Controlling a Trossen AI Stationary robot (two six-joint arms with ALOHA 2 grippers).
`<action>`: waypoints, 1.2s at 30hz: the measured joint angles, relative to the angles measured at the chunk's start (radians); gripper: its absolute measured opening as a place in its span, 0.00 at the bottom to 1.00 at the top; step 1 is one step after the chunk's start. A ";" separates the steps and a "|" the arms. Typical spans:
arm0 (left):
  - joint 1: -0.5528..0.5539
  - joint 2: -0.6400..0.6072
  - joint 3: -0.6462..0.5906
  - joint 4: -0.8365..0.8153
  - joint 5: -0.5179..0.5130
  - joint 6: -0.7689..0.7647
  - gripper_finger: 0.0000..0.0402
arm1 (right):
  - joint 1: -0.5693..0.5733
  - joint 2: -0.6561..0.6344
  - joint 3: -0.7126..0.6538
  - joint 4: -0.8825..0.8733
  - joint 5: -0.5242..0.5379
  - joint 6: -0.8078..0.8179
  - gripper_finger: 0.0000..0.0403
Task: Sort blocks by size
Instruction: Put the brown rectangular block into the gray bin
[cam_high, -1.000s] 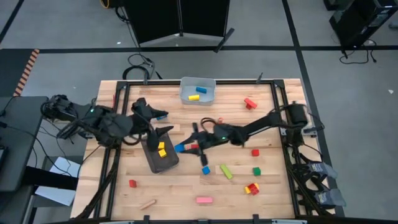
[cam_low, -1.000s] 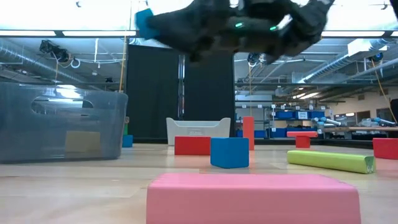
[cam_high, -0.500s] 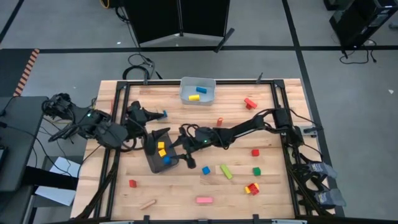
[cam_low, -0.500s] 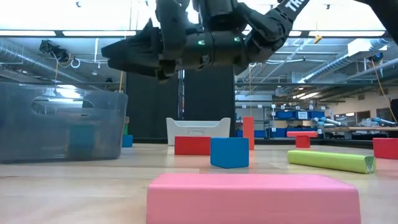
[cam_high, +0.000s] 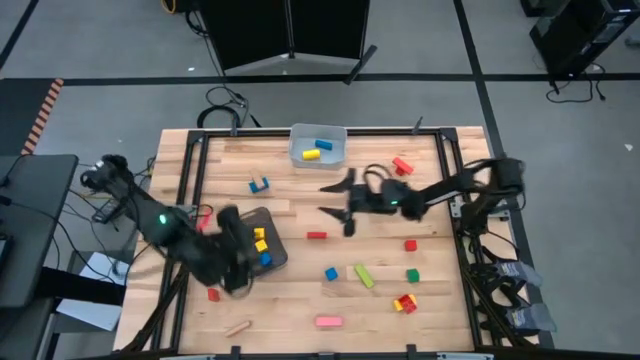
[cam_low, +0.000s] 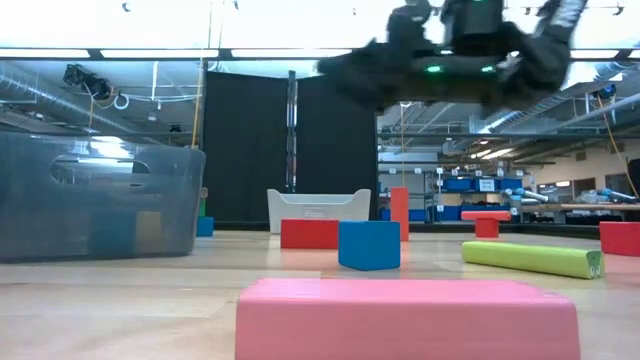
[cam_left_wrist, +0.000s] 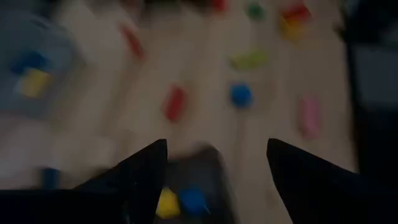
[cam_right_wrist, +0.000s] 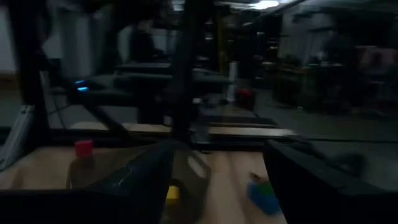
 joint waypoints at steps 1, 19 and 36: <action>-0.016 0.028 0.000 0.000 0.045 -0.018 0.70 | -0.002 -0.042 -0.033 -0.001 0.014 -0.001 0.64; -0.169 0.502 0.001 0.097 0.513 -0.417 0.63 | 0.011 -0.279 -0.136 -0.007 0.100 -0.071 0.62; -0.238 0.657 0.001 0.166 0.495 -0.541 0.63 | 0.081 -0.277 -0.136 -0.020 0.183 -0.078 0.62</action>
